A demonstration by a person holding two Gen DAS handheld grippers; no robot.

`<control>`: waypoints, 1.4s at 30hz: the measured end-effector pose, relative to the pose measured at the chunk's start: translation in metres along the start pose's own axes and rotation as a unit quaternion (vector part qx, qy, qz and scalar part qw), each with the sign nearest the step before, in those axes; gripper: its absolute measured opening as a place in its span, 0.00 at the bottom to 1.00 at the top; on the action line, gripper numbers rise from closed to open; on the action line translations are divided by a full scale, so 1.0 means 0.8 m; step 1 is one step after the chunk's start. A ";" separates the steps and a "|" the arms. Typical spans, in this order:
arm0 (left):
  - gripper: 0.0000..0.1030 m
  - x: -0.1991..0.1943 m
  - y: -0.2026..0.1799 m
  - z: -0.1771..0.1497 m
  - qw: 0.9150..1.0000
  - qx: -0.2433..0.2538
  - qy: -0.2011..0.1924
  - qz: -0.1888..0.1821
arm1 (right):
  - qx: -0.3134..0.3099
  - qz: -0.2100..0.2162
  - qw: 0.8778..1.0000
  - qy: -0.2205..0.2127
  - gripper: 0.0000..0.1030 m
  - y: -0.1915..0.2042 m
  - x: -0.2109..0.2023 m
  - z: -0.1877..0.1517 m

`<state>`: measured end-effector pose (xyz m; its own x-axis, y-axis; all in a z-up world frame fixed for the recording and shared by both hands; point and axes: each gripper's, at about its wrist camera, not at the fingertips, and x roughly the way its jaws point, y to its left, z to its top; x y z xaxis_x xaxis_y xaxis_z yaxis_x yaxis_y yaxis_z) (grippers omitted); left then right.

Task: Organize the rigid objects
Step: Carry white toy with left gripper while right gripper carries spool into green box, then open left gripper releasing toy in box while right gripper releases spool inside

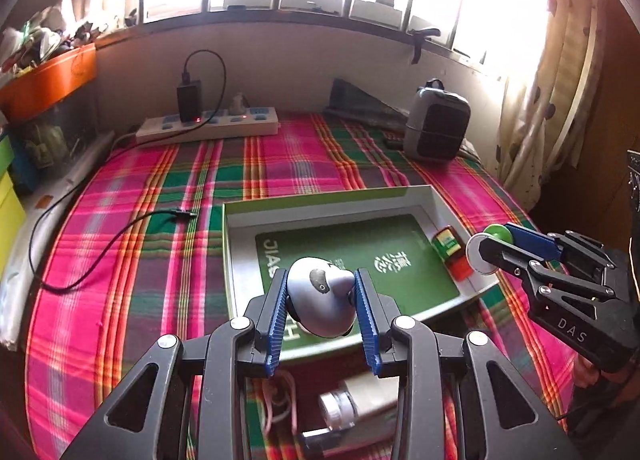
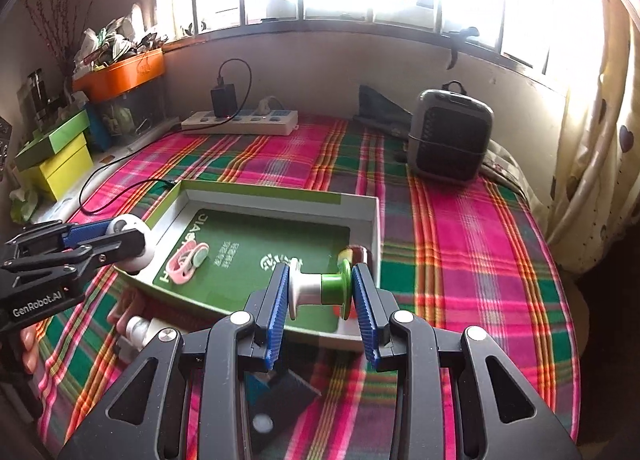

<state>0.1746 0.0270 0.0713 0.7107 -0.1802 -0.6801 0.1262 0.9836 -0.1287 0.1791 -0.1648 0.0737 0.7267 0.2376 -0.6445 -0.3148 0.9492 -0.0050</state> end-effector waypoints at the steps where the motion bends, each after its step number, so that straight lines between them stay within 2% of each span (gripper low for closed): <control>1: 0.31 0.003 0.002 0.002 1.000 -0.001 0.001 0.001 | -0.002 0.002 1.000 0.000 0.32 0.001 0.003 0.002; 25: 0.31 0.088 0.033 0.023 0.999 -0.013 0.051 0.014 | -0.022 0.013 0.998 0.057 0.32 0.016 0.112 0.031; 31: 0.31 0.096 0.036 0.021 0.998 -0.014 0.059 0.016 | -0.029 0.010 0.997 0.067 0.32 0.018 0.125 0.032; 42: 0.31 0.098 0.038 0.018 0.998 -0.018 0.062 0.011 | -0.030 0.014 0.998 0.060 0.32 0.019 0.130 0.033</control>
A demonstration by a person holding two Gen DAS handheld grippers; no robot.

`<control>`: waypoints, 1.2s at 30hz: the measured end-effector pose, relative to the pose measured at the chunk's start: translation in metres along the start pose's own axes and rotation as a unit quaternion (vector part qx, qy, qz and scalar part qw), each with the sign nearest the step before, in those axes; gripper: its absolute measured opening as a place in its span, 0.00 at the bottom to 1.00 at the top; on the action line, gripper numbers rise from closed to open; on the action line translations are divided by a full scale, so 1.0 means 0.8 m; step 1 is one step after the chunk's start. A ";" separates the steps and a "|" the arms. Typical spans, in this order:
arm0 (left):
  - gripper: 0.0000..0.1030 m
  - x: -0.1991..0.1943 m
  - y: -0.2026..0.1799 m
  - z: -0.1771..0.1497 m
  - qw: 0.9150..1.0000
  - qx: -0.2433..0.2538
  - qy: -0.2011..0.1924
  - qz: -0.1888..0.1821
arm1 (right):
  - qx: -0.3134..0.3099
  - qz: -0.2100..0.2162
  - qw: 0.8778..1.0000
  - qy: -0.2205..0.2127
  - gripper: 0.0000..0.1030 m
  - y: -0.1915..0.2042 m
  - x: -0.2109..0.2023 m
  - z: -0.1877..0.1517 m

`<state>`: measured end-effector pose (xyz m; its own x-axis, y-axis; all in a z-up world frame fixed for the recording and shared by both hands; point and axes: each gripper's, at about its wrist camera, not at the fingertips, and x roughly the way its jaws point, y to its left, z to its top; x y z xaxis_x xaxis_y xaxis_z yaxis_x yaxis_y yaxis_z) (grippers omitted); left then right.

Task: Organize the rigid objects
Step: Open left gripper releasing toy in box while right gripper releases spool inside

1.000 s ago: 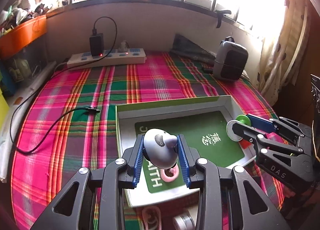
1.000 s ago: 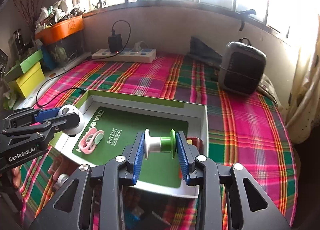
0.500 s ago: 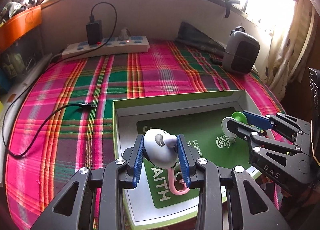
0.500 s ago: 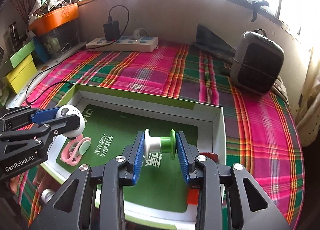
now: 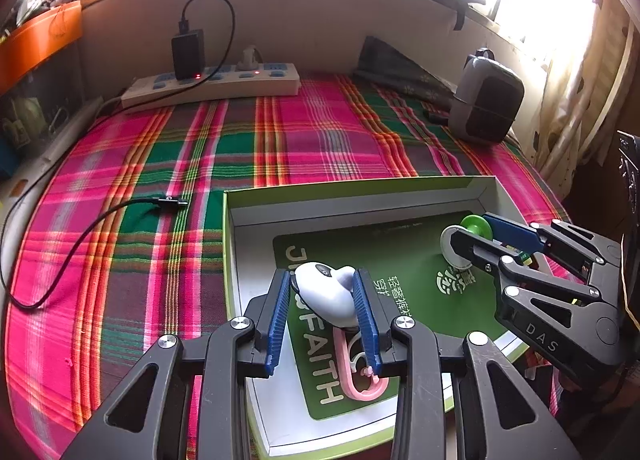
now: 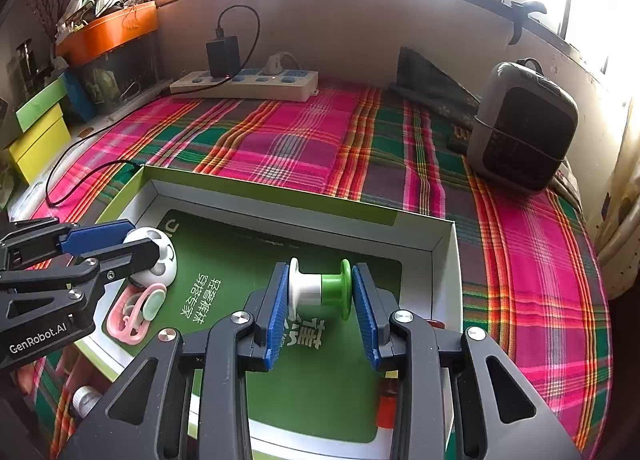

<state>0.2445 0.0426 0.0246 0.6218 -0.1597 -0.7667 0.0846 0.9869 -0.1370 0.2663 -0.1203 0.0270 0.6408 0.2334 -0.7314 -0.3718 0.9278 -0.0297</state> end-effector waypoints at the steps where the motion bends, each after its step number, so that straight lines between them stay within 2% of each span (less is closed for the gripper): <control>1: 0.31 0.000 0.000 0.000 1.000 0.001 0.000 0.002 | 0.000 0.000 1.000 0.000 0.32 0.000 0.000 0.000; 15: 0.32 -0.002 -0.002 0.000 1.000 0.003 -0.002 -0.002 | 0.007 0.012 1.000 -0.006 0.33 0.000 -0.003 0.000; 19: 0.38 -0.006 -0.004 0.000 1.000 0.006 -0.006 -0.005 | 0.013 0.012 1.000 -0.009 0.39 -0.002 -0.003 0.000; 36: 0.39 -0.031 -0.004 -0.011 1.000 0.000 -0.024 0.000 | 0.019 0.020 0.999 -0.028 0.39 0.001 -0.024 -0.005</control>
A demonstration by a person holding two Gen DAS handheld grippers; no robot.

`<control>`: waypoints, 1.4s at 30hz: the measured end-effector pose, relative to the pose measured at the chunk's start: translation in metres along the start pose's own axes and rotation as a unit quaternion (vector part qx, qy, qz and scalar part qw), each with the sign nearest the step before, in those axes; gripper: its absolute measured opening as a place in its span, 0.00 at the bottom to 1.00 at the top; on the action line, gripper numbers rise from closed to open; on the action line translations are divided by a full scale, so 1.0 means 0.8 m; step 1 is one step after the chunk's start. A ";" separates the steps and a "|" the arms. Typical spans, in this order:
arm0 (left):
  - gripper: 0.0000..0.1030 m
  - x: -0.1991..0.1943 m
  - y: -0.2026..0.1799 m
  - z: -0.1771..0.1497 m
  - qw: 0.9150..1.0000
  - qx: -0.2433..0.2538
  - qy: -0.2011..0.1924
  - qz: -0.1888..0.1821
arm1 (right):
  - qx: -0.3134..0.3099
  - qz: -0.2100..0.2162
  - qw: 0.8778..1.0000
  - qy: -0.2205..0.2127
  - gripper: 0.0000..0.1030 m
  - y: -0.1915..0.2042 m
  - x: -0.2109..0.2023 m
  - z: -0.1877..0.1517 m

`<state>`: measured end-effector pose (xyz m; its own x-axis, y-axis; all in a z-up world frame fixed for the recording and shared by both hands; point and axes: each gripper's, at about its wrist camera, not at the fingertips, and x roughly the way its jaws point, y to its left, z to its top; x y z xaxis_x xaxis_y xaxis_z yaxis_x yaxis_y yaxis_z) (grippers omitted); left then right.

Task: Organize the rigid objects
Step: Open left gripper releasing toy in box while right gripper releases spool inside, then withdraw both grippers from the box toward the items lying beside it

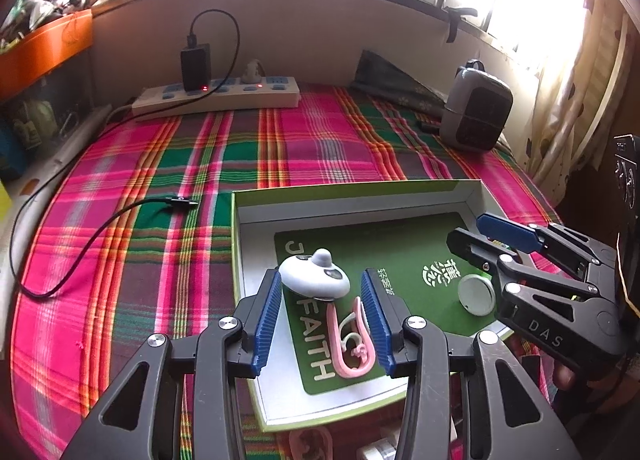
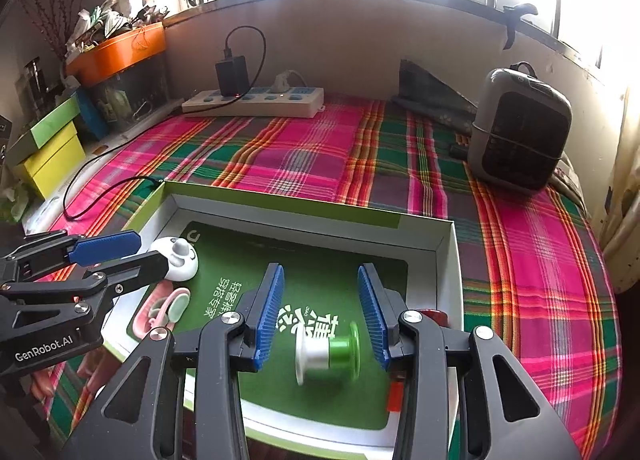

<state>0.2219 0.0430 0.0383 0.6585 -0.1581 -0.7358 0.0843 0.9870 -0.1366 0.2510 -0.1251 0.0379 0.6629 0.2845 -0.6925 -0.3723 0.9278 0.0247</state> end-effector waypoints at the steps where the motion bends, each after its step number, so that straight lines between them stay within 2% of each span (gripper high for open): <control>1: 0.39 -0.002 0.000 -0.001 1.000 0.001 -0.001 0.001 | 0.003 0.000 1.000 -0.001 0.39 0.000 -0.002 -0.001; 20: 0.40 -0.045 0.015 -0.021 0.999 -0.025 -0.033 0.000 | 0.036 0.004 0.999 -0.035 0.39 -0.008 -0.055 -0.020; 36: 0.40 -0.080 0.039 -0.059 0.998 -0.049 -0.043 0.016 | 0.055 0.003 0.998 -0.038 0.39 -0.011 -0.088 -0.056; 42: 0.40 -0.080 0.046 -0.079 0.998 -0.055 -0.039 0.011 | 0.068 -0.001 0.997 -0.032 0.39 -0.013 -0.101 -0.076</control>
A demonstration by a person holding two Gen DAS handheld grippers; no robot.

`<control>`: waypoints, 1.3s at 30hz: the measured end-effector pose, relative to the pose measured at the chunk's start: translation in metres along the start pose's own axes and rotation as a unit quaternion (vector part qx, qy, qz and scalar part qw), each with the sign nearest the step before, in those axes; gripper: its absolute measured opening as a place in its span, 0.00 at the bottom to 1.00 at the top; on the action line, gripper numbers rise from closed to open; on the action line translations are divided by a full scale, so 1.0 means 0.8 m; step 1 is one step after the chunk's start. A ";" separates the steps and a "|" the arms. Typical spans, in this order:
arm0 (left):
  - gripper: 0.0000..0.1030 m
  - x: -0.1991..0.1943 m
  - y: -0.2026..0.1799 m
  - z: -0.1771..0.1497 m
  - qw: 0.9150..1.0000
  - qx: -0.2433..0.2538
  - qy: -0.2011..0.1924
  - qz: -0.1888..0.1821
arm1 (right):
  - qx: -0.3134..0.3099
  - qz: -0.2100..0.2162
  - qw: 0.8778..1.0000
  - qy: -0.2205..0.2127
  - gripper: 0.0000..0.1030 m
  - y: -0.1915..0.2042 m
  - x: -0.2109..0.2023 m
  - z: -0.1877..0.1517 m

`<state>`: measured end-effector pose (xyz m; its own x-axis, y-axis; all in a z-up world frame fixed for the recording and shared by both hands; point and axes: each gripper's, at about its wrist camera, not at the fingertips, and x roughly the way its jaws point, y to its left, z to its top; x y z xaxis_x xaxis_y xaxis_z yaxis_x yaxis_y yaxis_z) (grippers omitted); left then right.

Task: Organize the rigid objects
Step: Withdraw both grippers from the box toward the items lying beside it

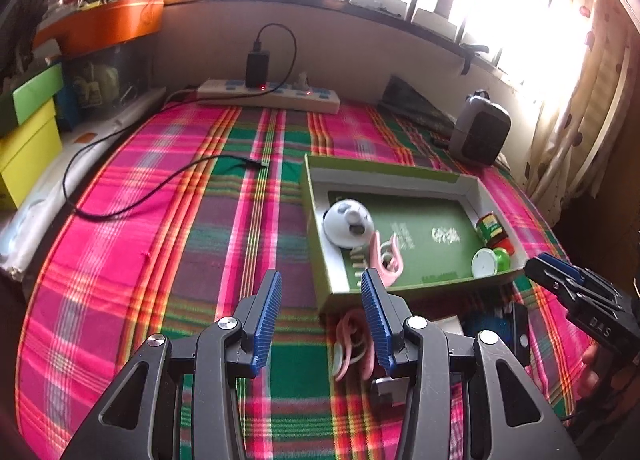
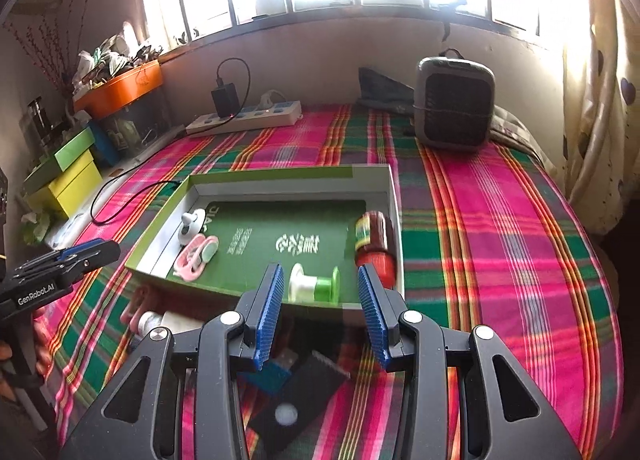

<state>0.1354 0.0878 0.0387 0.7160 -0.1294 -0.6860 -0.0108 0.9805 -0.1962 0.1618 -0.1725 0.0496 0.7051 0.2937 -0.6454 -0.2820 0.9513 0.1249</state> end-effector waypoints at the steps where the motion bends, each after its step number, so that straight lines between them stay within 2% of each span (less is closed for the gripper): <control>1: 0.40 0.001 0.001 -0.002 1.000 -0.001 0.001 -0.002 | 0.002 0.001 1.000 0.002 0.39 0.000 -0.003 -0.004; 14: 0.40 0.011 0.016 -0.016 1.000 -0.022 0.006 -0.020 | 0.049 0.000 0.999 0.021 0.39 0.001 -0.020 -0.046; 20: 0.41 0.014 0.018 -0.019 0.999 -0.027 0.011 -0.029 | 0.054 -0.014 0.998 0.028 0.39 0.005 -0.018 -0.054; 23: 0.45 0.015 0.018 -0.020 0.999 -0.027 0.013 -0.031 | 0.051 -0.015 0.998 0.040 0.39 0.011 -0.011 -0.058; 34: 0.45 0.016 0.017 -0.021 0.999 -0.025 0.018 -0.033 | 0.045 -0.033 0.997 0.056 0.40 0.016 -0.005 -0.068; 35: 0.45 0.016 0.016 -0.021 0.999 -0.024 0.018 -0.033 | 0.044 -0.035 0.997 0.056 0.40 0.016 -0.005 -0.068; 37: 0.45 0.017 0.016 -0.021 0.999 -0.024 0.018 -0.032 | 0.034 -0.047 0.997 0.060 0.51 0.016 -0.006 -0.070; 39: 0.45 0.017 0.016 -0.021 0.999 -0.023 0.018 -0.032 | 0.032 -0.058 0.996 0.062 0.52 0.013 -0.008 -0.070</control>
<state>0.1332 0.0958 0.0149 0.6910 -0.1973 -0.6954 0.0016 0.9624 -0.2715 0.1179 -0.1694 0.0124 0.6436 0.1722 -0.7458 -0.1592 0.9832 0.0897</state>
